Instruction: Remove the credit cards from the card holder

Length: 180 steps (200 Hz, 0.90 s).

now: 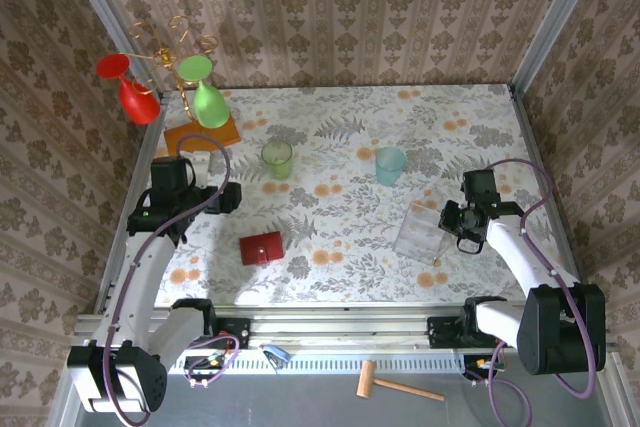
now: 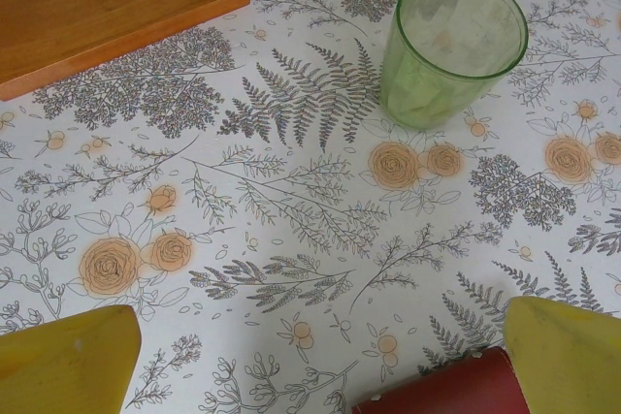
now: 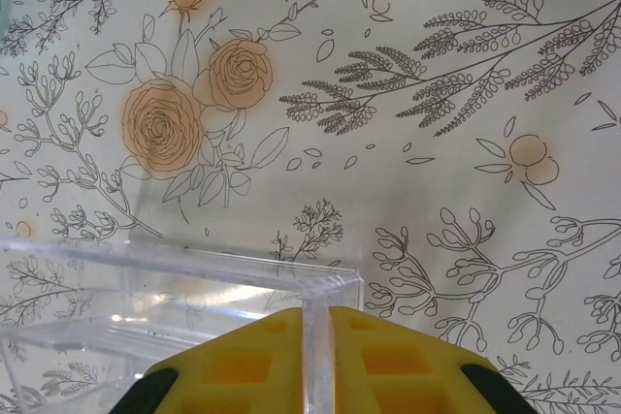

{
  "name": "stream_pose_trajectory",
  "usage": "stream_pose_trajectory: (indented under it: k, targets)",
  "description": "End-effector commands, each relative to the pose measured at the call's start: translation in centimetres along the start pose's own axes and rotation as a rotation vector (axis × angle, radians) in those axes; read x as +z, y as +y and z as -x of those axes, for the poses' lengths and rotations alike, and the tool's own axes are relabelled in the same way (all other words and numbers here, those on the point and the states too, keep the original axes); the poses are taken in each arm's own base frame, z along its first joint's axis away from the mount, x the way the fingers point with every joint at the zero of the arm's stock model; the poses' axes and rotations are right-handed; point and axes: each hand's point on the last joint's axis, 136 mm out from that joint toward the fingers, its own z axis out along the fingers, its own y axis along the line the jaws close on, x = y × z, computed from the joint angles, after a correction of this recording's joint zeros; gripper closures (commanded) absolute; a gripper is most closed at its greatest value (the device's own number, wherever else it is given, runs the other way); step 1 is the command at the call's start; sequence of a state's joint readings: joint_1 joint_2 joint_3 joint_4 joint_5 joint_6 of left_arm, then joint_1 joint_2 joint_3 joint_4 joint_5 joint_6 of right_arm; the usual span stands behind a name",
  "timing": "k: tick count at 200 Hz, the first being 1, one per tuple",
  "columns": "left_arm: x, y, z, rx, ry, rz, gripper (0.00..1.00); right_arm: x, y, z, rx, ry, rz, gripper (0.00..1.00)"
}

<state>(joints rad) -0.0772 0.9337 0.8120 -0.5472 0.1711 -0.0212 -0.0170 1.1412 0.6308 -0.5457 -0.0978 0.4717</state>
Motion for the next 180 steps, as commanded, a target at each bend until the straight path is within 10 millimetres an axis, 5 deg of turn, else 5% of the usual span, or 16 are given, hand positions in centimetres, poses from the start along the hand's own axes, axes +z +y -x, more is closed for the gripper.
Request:
stream_pose_trajectory:
  k: [1,88,142,180]
  targets:
    - [-0.2,0.0,-0.7,0.024,0.014,0.006,0.03,0.3,0.1,-0.7,0.003,0.023,0.019,0.88]
    - [-0.1,0.0,-0.7,0.029,0.013,0.003,0.03,-0.1,1.5,-0.3,-0.012,0.019,0.054,0.97]
    - [-0.1,-0.1,-0.7,0.028,0.014,-0.001,0.03,-0.2,5.9,1.4,-0.097,-0.016,0.094,0.98]
    - [-0.2,-0.1,-0.7,0.026,0.013,-0.002,0.03,0.0,11.4,2.4,-0.187,-0.027,0.127,0.99]
